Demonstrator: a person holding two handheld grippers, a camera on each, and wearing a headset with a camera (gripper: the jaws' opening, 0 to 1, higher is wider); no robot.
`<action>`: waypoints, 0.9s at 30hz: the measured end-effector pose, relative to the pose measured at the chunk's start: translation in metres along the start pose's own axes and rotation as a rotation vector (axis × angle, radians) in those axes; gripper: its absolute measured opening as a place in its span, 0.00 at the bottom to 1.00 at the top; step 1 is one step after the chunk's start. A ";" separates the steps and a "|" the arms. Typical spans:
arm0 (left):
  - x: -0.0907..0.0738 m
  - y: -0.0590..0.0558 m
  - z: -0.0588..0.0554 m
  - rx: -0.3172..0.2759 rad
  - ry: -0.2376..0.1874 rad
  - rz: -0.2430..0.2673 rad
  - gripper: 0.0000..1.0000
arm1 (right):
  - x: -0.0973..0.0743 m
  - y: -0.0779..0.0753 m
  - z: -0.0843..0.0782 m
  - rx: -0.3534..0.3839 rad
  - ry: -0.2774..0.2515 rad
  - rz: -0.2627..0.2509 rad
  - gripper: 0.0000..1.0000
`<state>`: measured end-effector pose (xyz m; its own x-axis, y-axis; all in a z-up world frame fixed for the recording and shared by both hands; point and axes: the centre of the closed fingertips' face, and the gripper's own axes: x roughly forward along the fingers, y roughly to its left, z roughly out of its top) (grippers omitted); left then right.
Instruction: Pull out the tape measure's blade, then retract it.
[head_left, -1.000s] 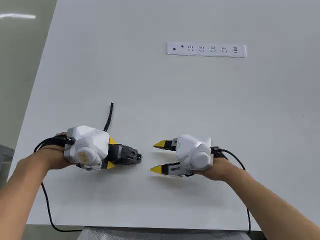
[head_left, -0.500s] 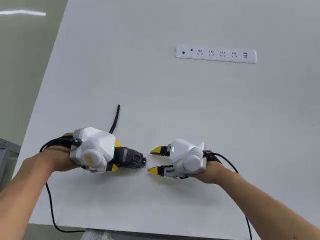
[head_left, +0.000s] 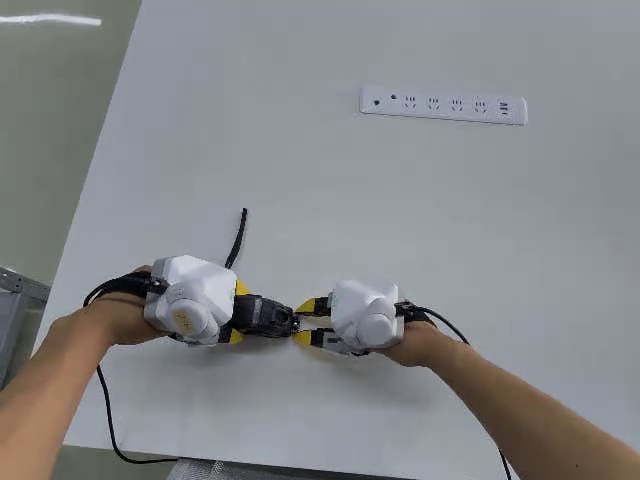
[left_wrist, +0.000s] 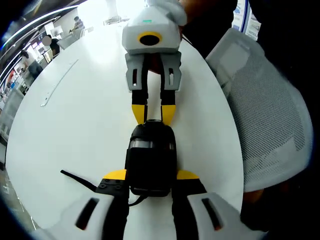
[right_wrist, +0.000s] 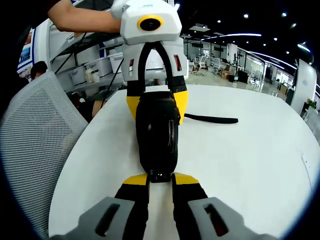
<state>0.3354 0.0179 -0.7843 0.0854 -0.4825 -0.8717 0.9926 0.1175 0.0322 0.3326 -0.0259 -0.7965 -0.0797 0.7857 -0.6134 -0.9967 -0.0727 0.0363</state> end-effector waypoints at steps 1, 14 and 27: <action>0.000 0.000 0.000 0.001 -0.002 0.000 0.29 | 0.000 0.000 0.000 -0.004 0.000 0.002 0.16; 0.002 0.003 -0.006 -0.011 -0.034 0.007 0.28 | -0.001 -0.001 0.000 -0.041 0.015 0.002 0.12; 0.002 0.004 -0.009 -0.021 -0.040 0.012 0.29 | 0.002 -0.005 -0.004 -0.044 0.034 -0.016 0.11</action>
<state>0.3386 0.0251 -0.7900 0.1008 -0.5154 -0.8510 0.9895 0.1410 0.0318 0.3372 -0.0263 -0.8016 -0.0628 0.7659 -0.6399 -0.9961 -0.0880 -0.0075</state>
